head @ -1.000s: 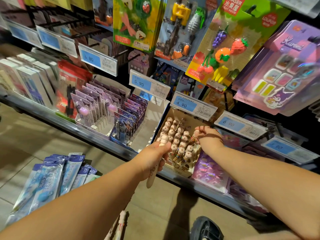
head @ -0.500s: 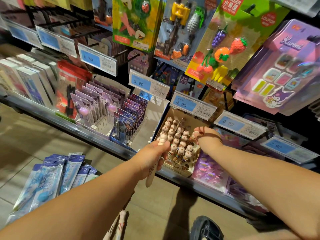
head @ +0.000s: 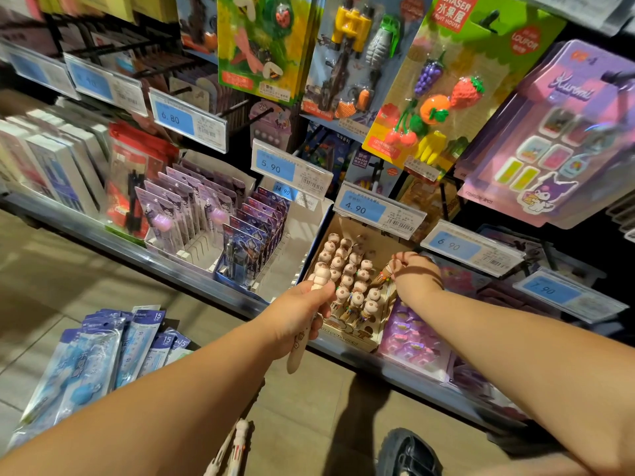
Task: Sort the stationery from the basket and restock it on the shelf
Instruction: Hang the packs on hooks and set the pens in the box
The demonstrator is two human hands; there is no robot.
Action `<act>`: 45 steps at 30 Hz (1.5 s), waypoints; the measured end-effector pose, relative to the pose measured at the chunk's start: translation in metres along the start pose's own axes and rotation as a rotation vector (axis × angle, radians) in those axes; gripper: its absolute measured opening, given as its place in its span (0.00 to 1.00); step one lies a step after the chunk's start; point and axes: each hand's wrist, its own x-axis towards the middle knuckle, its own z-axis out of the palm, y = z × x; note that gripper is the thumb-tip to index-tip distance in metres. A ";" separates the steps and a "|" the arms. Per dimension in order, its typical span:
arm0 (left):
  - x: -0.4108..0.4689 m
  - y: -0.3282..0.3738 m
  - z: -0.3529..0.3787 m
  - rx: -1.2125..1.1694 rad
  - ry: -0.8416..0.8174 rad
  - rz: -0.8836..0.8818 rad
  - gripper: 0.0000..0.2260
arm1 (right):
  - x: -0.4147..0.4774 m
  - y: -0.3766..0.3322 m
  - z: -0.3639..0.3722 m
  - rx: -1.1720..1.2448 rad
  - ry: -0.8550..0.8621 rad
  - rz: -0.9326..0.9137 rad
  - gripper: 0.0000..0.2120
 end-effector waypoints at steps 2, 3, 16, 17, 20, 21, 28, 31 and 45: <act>0.001 -0.001 0.000 0.002 -0.001 0.001 0.12 | 0.003 0.001 0.002 0.010 0.002 0.013 0.18; 0.001 -0.001 0.000 0.002 -0.002 0.002 0.12 | 0.000 0.000 0.002 0.001 -0.010 0.009 0.17; 0.003 -0.002 0.000 0.032 -0.011 -0.008 0.13 | 0.001 0.005 0.006 0.089 -0.010 0.023 0.17; 0.003 -0.003 0.000 0.038 -0.013 -0.009 0.13 | 0.000 0.005 0.007 0.114 -0.004 0.019 0.17; 0.003 -0.003 0.000 0.037 -0.015 -0.009 0.12 | 0.003 0.004 0.014 0.262 0.147 -0.033 0.16; 0.003 -0.002 0.000 0.034 -0.016 -0.008 0.12 | 0.006 0.004 0.018 0.337 0.254 -0.050 0.15; 0.003 -0.003 0.000 0.022 -0.020 -0.006 0.11 | 0.008 0.006 0.021 0.317 0.313 -0.086 0.13; 0.004 -0.004 0.000 0.020 -0.014 0.001 0.10 | 0.010 0.009 0.023 0.252 0.158 -0.049 0.16; 0.004 -0.004 0.005 0.034 -0.033 -0.015 0.12 | 0.022 0.017 0.028 0.206 -0.055 -0.203 0.27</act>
